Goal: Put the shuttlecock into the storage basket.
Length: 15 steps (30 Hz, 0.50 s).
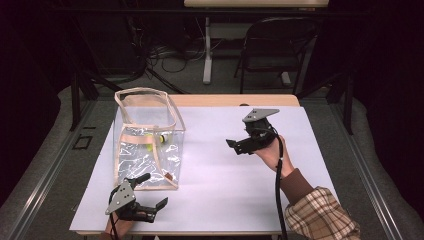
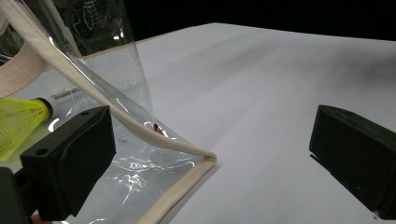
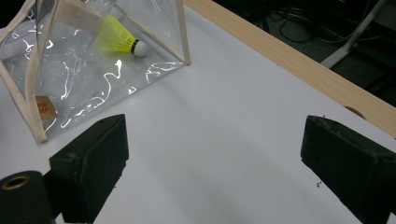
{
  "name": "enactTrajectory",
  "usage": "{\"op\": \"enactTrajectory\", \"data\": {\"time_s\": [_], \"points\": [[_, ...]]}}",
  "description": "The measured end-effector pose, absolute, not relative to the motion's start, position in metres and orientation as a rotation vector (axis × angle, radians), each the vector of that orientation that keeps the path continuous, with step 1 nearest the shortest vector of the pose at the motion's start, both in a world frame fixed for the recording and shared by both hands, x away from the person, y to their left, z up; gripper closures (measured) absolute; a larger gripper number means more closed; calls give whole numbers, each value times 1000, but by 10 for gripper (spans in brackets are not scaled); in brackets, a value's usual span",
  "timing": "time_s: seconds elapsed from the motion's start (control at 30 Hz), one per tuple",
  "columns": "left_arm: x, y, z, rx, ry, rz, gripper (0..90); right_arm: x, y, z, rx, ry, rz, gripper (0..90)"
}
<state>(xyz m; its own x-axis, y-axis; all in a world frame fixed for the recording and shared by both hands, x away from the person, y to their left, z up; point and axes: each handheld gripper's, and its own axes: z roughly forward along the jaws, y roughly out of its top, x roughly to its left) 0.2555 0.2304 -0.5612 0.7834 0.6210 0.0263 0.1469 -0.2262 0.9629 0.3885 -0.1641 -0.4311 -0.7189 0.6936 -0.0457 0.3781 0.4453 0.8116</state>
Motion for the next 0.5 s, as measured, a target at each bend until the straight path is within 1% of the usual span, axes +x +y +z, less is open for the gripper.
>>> {"op": "enactTrajectory", "data": {"time_s": [0.5], "points": [[256, 230, -561, 1773, 600, 491, 0, 371, -178, -452, 935, 2320, 1182, 70]]}}
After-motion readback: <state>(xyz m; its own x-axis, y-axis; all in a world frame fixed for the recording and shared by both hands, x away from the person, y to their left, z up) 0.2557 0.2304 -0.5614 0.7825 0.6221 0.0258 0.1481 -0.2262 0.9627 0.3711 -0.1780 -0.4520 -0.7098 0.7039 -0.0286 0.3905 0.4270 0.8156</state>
